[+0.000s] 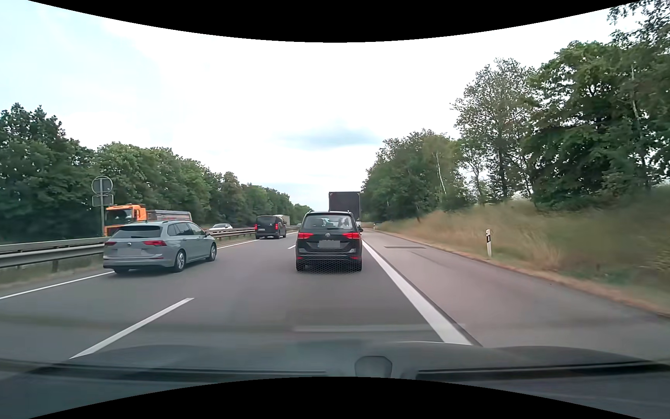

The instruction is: Follow the waypoints while adhering to traffic rules and regulations

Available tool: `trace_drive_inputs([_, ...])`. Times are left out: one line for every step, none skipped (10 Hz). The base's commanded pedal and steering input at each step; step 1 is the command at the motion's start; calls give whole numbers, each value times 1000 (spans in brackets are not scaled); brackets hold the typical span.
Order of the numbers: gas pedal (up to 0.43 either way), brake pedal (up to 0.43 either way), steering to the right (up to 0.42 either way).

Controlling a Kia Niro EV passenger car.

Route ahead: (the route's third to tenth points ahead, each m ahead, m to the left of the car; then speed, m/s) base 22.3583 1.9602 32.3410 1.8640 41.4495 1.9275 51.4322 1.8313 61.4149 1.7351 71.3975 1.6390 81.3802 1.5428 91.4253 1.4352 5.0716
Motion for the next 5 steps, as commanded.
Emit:
trace_drive_inputs([67, 0, -14])
trace_drive_inputs([67, 0, -10])
trace_drive_inputs([67, 0, -8])
trace_drive_inputs([67, 0, -5])
trace_drive_inputs([67, 0, -3])
